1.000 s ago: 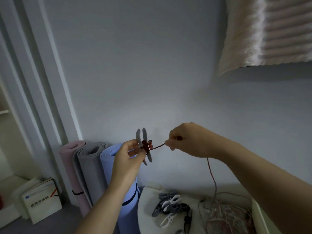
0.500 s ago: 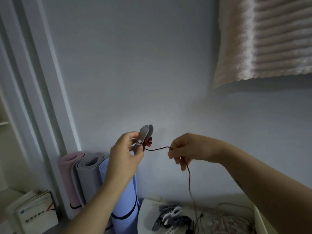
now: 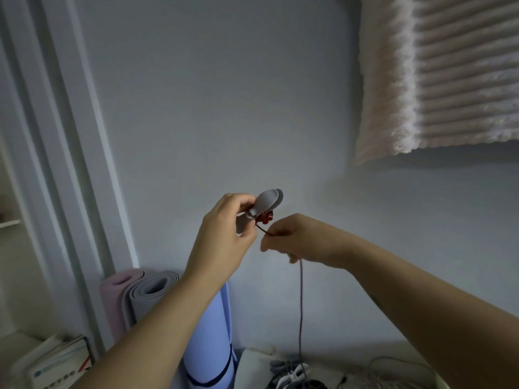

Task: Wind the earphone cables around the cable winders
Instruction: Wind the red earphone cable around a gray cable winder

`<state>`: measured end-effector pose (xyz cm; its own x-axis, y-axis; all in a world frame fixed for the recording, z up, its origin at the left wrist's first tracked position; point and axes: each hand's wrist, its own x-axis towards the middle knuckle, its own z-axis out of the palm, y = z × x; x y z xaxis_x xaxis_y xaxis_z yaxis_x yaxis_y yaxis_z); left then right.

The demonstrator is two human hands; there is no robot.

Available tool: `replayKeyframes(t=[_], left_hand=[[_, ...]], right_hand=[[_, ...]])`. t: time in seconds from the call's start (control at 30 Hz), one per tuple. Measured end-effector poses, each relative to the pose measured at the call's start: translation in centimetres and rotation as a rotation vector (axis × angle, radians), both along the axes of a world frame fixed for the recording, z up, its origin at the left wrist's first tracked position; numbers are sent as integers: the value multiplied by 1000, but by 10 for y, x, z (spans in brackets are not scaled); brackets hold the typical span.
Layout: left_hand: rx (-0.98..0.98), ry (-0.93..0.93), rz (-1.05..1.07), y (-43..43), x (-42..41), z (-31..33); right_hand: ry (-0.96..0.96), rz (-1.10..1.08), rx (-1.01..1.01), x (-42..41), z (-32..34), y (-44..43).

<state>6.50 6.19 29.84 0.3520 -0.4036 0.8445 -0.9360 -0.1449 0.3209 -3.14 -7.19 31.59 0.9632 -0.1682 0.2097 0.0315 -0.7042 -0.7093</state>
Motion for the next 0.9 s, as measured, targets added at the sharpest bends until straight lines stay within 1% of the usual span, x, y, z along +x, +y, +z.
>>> replayKeyframes(t=[0.07, 0.13, 0.2, 0.27, 0.37, 0.5, 0.6, 0.67, 0.73, 0.8, 0.87, 0.9], left_hand=[[5, 22, 34, 4, 7, -4], [20, 102, 34, 8, 10, -9], [50, 201, -24, 12, 7, -13], [78, 289, -84, 15, 0, -15], [58, 447, -189, 17, -9, -13], [35, 497, -291, 16, -20, -5], [35, 521, -378, 14, -29, -2], [24, 530, -424, 15, -32, 0], [10, 561, -470, 15, -35, 2], [-21, 645, -546, 14, -37, 3], [-96, 737, -618, 12, -38, 3], [-150, 769, -634, 11, -37, 2]], right_hand=[[-120, -89, -237, -7, 3, 3], [-204, -145, -371, -15, 12, 3], [-274, -186, -441, -19, 22, -2], [-334, -213, -441, -19, 31, -8], [-375, -236, -362, -16, 34, -15], [-485, -216, -169, -11, 30, -17], [-508, -187, -35, -8, 30, -16], [-468, -139, 103, -4, 27, -15], [-403, -25, 275, 0, 17, -13], [-314, 101, 403, 5, 3, -11], [-203, 154, 430, 7, -12, -5], [-160, 160, 409, 7, -19, -3]])
